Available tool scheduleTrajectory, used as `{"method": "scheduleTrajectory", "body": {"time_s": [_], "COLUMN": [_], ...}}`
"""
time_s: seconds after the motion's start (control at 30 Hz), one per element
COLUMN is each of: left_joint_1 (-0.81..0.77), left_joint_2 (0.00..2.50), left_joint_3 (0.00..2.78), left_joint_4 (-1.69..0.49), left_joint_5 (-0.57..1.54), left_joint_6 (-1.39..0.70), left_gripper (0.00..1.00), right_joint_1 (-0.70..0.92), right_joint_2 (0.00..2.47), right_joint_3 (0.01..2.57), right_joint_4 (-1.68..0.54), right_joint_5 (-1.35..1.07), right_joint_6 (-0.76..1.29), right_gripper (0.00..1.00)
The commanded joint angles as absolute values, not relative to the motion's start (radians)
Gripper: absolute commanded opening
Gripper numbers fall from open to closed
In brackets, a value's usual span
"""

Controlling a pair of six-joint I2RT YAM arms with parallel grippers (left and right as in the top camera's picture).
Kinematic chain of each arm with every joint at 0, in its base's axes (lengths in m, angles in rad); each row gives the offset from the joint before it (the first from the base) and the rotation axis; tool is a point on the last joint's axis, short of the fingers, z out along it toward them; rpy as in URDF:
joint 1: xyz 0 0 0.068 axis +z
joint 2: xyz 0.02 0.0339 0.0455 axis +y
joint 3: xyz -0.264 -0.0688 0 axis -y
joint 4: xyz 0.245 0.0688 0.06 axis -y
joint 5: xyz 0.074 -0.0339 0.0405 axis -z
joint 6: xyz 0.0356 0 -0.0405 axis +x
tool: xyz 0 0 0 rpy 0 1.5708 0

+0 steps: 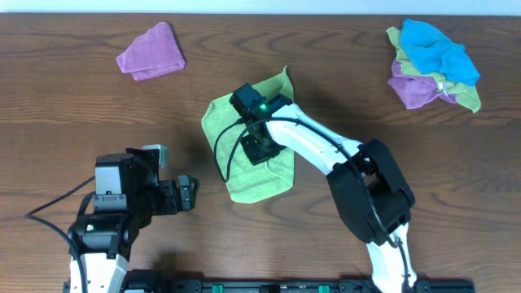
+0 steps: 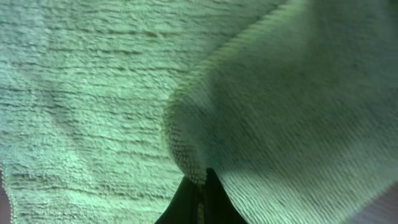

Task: Fold the cloth
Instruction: 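Drag the folded corner right to spread the green cloth flat, then move both grippers to the near corners of the green cloth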

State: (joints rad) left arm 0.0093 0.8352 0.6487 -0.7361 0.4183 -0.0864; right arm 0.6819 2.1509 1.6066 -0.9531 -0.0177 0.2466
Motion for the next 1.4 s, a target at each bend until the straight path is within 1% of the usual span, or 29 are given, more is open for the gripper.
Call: {"method": "scheduleTrajectory", "body": {"time_s": [0.0,0.1,0.23,0.3,0.57,0.67,0.8,0.93,1.0,1.03,1.07,1.1,1.13,1.17,1.2,1.27,1.37], "left_joint_1": [0.006,0.006,0.006,0.006,0.006,0.006,0.006,0.006,0.006,0.006,0.006,0.006,0.006,0.006,0.006,0.006,0.006], "left_joint_2": [0.836,0.836,0.836,0.836,0.836,0.836,0.836,0.836,0.836,0.836,0.836,0.836,0.836,0.836,0.836,0.836,0.837], "left_joint_3": [0.667,0.667,0.667,0.667,0.667,0.667,0.667,0.667,0.667,0.667,0.667,0.667,0.667,0.667,0.666,0.666,0.666], "left_joint_4": [-0.739,-0.733,-0.724,-0.724,-0.717,-0.717,-0.717,-0.717,-0.717,-0.717,-0.717,-0.718,-0.718,-0.718,-0.717,-0.717,-0.717], "left_joint_5": [0.413,0.413,0.414,0.426,0.519,0.518,0.518,0.518,0.517,0.517,0.518,0.518,0.518,0.518,0.518,0.518,0.525], "left_joint_6": [-0.119,-0.207,-0.419,-0.488,-0.699,-0.742,-0.742,-0.750,-0.761,-0.766,-0.768,-0.773,-0.779,-0.790,-0.794,-0.794,-0.793], "left_gripper": [0.95,0.96,0.95,0.95,0.96,0.95,0.96,0.95,0.95,0.96,0.95,0.95,0.95,0.95,0.95,0.95,0.95], "right_joint_1": [0.672,0.653,0.611,0.587,0.488,0.464,0.456,0.455,0.455,0.455,0.455,0.455,0.455,0.455,0.452,0.451,0.451], "right_joint_2": [2.058,1.996,1.942,1.941,1.941,1.941,1.941,1.941,1.941,1.941,1.941,1.941,1.941,1.941,1.935,1.905,1.827], "right_joint_3": [1.630,1.630,1.630,1.629,1.530,1.467,1.388,1.316,1.278,1.266,1.253,1.246,1.243,1.243,1.243,1.243,1.243], "right_joint_4": [-0.975,-1.001,-1.071,-1.108,-1.155,-1.169,-1.187,-1.216,-1.215,-1.215,-1.216,-1.216,-1.216,-1.216,-1.215,-1.192,-1.133], "right_joint_5": [0.027,0.055,0.125,0.131,0.132,0.131,0.132,0.186,0.191,0.190,0.186,0.182,0.176,0.167,0.150,0.117,0.080], "right_joint_6": [0.316,0.370,0.439,0.460,0.664,0.741,0.813,0.979,0.999,0.998,0.998,0.998,0.997,0.992,0.981,0.935,0.839], "right_gripper": [0.01,0.01,0.01,0.01,0.01,0.01,0.01,0.01,0.02,0.05,0.20,0.40,0.55,0.76,0.85,0.93,0.96]}}
